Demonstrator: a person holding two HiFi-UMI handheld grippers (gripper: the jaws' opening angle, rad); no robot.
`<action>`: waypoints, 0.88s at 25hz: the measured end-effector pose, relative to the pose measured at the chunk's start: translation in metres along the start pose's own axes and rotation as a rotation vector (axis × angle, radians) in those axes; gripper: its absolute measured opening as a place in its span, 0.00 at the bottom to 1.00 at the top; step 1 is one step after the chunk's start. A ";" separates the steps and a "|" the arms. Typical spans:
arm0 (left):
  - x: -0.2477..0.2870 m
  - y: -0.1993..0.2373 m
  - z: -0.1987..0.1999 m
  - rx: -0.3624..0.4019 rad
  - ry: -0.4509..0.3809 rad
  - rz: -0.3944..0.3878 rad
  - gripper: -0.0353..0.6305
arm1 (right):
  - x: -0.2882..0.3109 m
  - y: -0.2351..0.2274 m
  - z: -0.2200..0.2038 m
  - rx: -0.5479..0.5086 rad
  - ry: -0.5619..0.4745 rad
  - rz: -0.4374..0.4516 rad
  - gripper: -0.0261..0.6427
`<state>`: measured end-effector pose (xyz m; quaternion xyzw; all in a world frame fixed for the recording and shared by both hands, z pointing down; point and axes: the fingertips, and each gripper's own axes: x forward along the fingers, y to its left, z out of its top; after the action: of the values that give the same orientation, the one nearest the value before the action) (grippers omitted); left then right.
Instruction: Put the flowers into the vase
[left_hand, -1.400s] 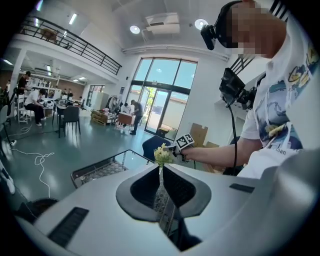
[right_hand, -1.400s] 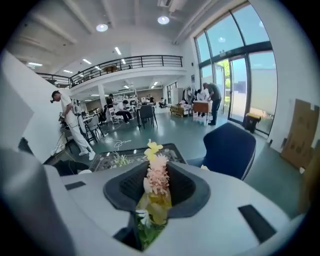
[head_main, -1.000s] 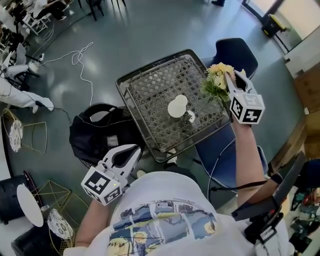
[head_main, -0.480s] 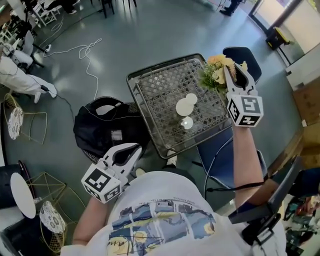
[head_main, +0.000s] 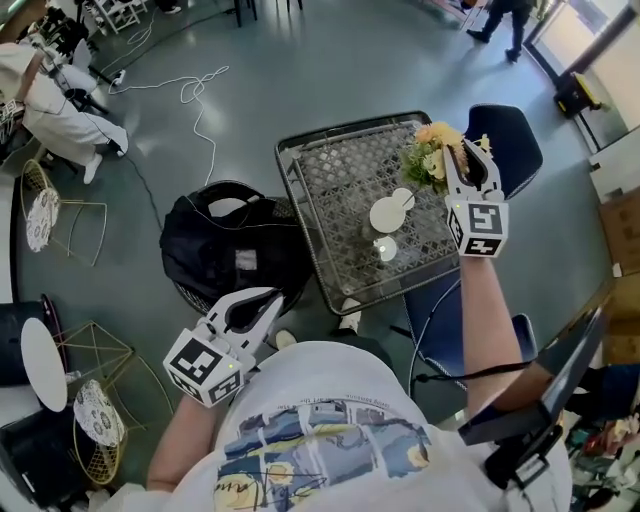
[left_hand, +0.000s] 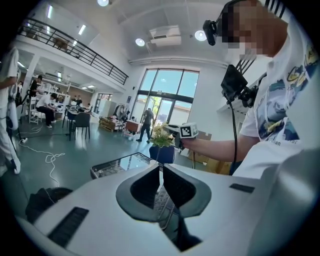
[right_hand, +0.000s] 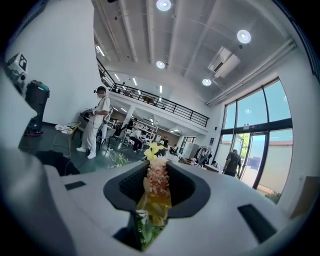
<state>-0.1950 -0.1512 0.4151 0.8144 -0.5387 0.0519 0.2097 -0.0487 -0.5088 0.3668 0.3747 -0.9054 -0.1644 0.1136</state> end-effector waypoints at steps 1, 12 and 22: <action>-0.001 0.000 -0.001 -0.002 -0.001 0.010 0.07 | 0.002 0.003 -0.007 0.007 0.001 0.005 0.20; -0.013 0.002 -0.006 -0.029 0.022 0.083 0.07 | 0.017 0.053 -0.069 -0.005 0.046 0.046 0.20; -0.009 0.007 -0.007 -0.044 0.043 0.093 0.07 | 0.026 0.071 -0.114 0.028 0.118 0.089 0.21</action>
<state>-0.2038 -0.1433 0.4202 0.7824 -0.5722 0.0670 0.2366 -0.0749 -0.5043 0.5013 0.3447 -0.9151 -0.1240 0.1684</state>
